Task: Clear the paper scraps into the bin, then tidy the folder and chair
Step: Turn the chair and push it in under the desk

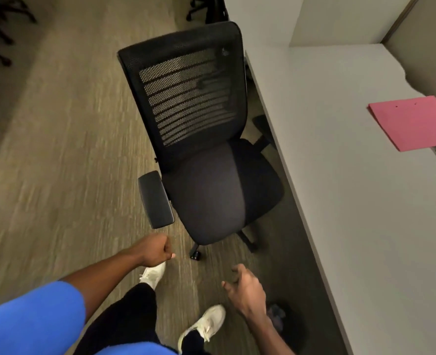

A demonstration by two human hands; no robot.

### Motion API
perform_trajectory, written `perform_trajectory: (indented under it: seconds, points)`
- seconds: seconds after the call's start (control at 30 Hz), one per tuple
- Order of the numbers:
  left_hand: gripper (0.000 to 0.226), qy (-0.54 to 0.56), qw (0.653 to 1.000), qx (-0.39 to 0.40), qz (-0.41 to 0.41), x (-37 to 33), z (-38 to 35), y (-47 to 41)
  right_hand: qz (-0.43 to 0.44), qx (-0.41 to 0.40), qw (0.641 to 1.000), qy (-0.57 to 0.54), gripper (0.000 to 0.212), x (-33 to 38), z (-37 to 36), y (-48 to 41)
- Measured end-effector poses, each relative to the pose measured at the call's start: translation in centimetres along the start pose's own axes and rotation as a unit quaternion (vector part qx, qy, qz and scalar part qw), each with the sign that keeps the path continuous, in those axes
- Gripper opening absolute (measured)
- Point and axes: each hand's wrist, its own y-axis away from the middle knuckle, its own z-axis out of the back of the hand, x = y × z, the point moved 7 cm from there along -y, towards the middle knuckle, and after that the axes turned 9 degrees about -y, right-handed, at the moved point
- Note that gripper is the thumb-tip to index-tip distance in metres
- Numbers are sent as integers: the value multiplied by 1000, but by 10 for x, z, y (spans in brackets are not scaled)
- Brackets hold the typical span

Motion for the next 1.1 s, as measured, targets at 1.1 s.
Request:
perform_trajectory:
  seconds: [1.1]
  points:
    - [40, 347, 878, -300, -139, 179, 421, -148, 1, -53, 991, 121, 81, 295, -161, -194]
